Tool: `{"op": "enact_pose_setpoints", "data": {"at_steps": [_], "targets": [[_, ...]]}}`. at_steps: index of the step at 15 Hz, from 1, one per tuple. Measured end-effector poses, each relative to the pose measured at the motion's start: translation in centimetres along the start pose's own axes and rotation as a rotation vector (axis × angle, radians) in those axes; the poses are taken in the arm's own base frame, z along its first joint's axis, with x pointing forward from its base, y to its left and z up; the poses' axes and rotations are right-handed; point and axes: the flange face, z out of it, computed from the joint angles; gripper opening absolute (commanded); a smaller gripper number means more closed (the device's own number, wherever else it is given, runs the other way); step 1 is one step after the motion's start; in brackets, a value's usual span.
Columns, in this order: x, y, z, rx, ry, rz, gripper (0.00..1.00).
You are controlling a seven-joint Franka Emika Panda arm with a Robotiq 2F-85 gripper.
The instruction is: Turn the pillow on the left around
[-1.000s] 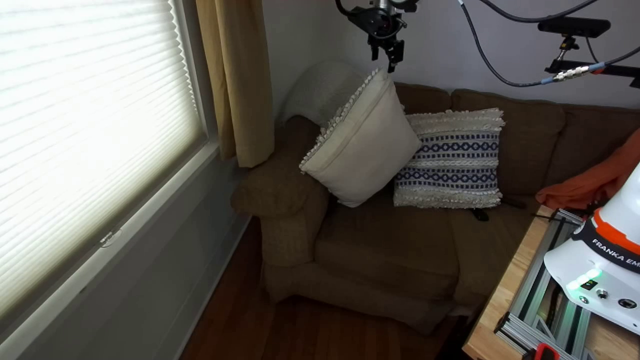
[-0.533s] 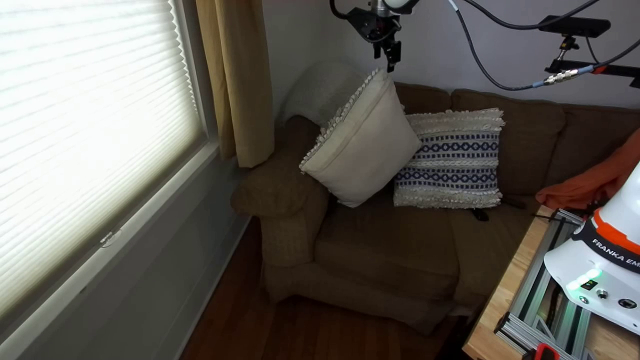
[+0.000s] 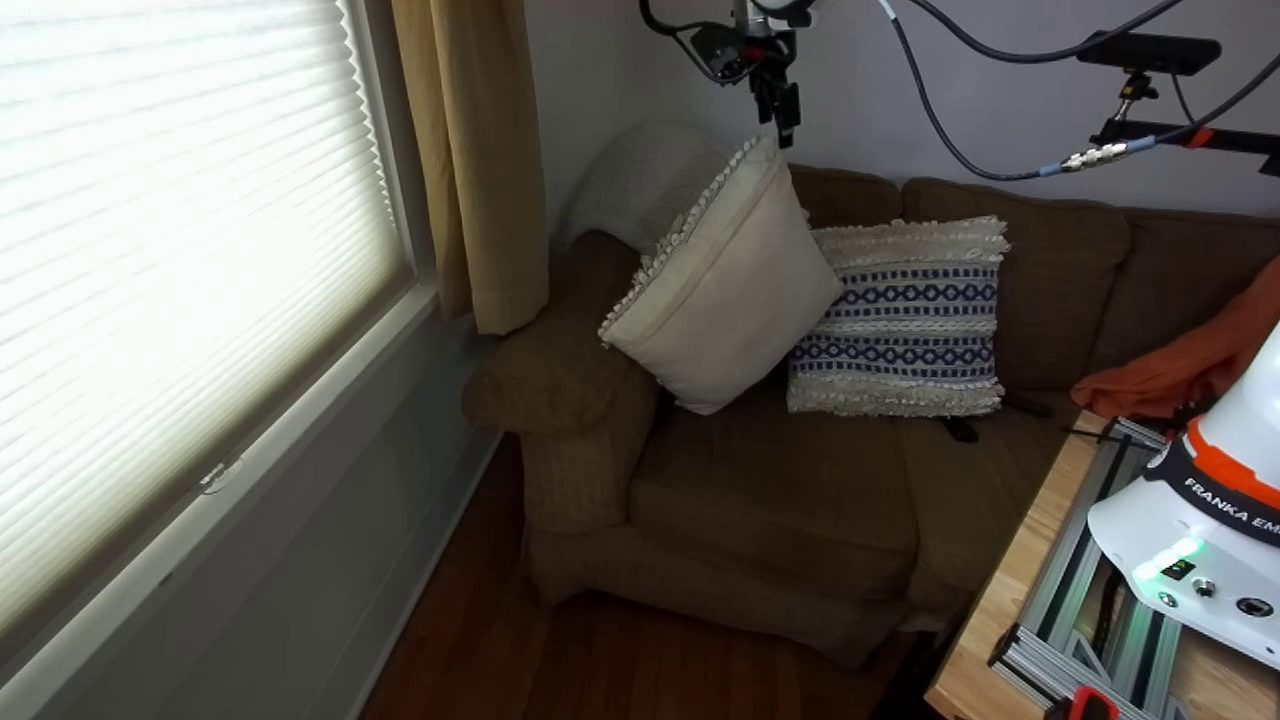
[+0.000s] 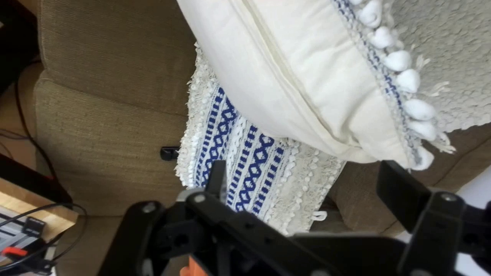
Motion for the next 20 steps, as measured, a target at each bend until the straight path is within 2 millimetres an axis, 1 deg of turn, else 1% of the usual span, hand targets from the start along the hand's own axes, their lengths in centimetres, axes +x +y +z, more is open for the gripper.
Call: {"op": "enact_pose_setpoints", "data": {"at_steps": [2,4,8,10,12,16,18,20], "targets": [[-0.8,-0.3,0.1,-0.03,0.034,0.092,1.0],[-1.6,-1.0,0.7,-0.043,0.055,0.191,1.0],[-2.9,-3.2,3.0,-0.055,0.066,0.375,1.0],[-3.3,-4.3,4.2,-0.063,0.063,0.448,1.0],[-3.6,-5.4,5.0,-0.067,0.046,0.504,1.0],[-3.8,-7.2,6.0,-0.049,0.028,0.537,1.0],[-3.8,-7.7,6.3,-0.03,0.032,0.503,1.0],[-3.6,-8.1,6.3,-0.013,0.038,0.43,1.0]]}}
